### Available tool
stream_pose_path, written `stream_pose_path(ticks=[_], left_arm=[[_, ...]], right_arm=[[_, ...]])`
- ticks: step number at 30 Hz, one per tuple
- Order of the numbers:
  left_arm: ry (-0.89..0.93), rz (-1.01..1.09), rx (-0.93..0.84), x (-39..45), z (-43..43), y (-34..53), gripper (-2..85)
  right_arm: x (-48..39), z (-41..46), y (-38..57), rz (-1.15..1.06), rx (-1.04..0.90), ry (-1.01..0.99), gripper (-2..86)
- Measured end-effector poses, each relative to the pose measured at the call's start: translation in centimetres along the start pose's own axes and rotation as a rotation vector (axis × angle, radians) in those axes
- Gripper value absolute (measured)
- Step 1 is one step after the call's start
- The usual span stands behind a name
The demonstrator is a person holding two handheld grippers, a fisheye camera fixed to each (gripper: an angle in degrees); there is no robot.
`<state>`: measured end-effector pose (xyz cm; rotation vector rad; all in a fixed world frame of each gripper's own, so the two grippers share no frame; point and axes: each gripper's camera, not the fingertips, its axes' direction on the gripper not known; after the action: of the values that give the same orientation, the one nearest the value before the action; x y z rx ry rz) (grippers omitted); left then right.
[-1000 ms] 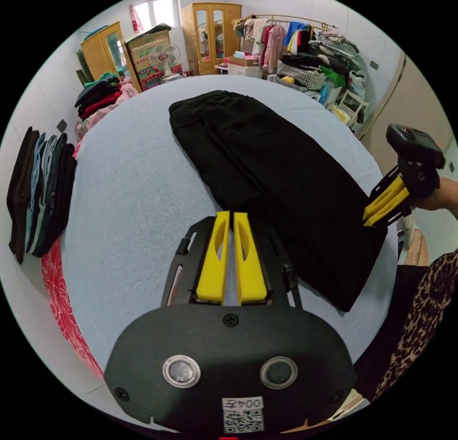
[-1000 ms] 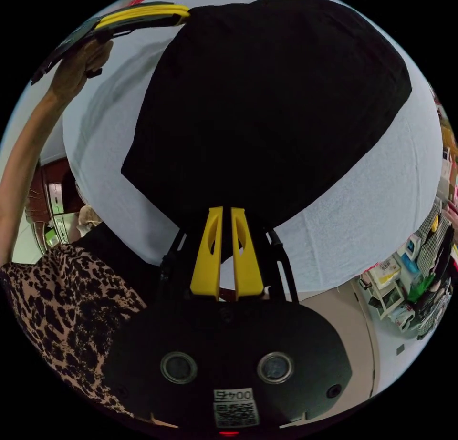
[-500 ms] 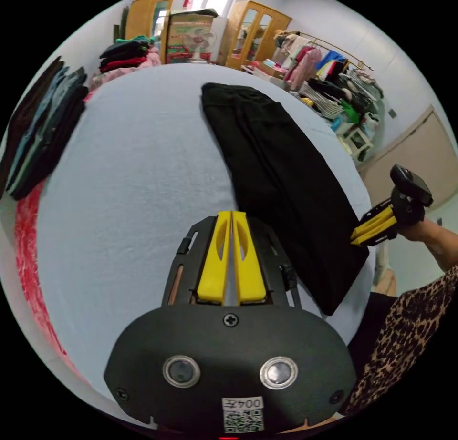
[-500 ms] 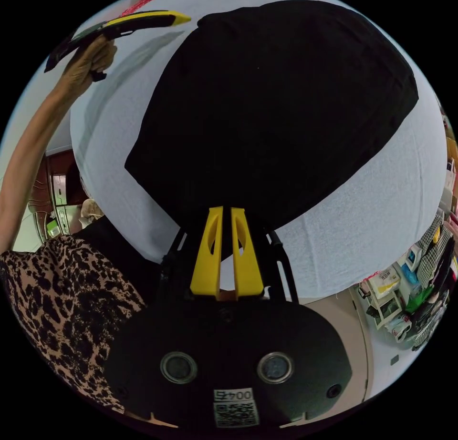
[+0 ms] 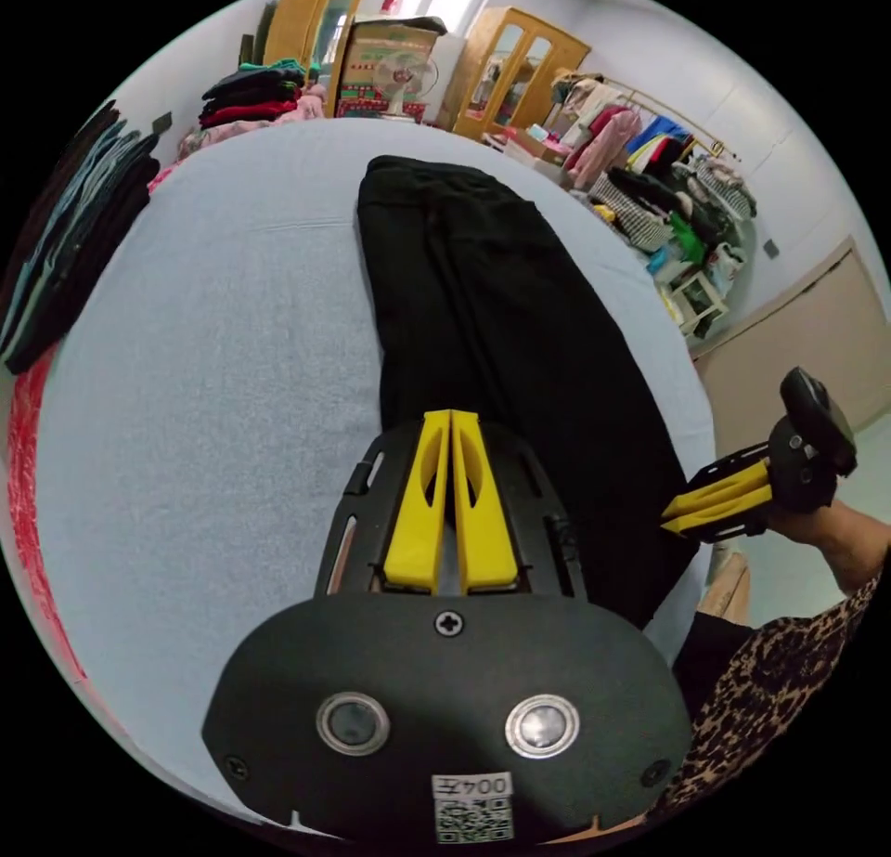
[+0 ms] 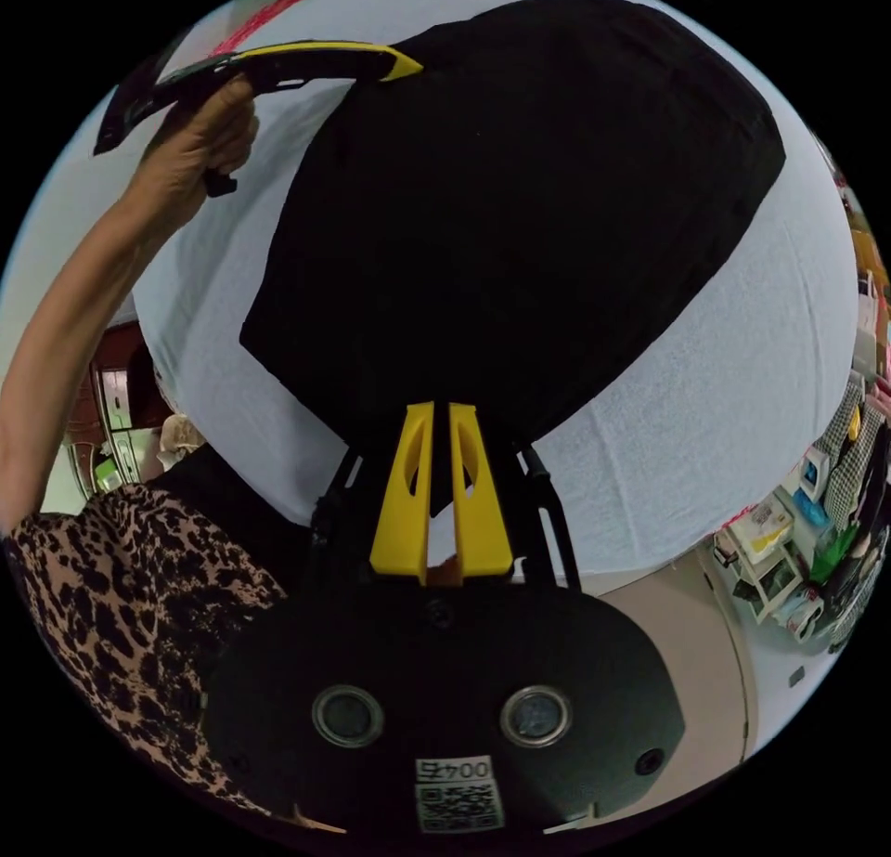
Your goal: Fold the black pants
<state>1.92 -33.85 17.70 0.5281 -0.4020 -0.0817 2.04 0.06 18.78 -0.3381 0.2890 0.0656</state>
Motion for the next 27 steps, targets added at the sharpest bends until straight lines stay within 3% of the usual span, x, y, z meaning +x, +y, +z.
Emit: stream_pose_path(ticks=[7,10,15,24,27], left_arm=[[0.211,-0.116,0.007,-3.3,-0.1,0.3,0.1],[0.139,-0.112,0.073,-1.9,-2.3,0.7,0.0],[0.198,-0.057,0.113,1.4,-3.4,2.2,0.1],[-0.063,0.224,-0.066,6.9,0.6,1.2,0.1],[-0.041,0.25,-0.056,6.2,0.9,1.9,0.1]], right_arm=[[-0.4,1.6,-0.6,-0.022,-0.006,0.059,3.6],[0.1,2.4,-0.6,-0.018,0.01,0.047,3.4],[1.8,4.1,0.0,-0.014,0.074,-0.026,3.2],[4.2,7.5,0.0,-0.009,0.13,-0.108,3.1],[4.9,8.7,-0.3,-0.011,0.13,-0.128,3.1]])
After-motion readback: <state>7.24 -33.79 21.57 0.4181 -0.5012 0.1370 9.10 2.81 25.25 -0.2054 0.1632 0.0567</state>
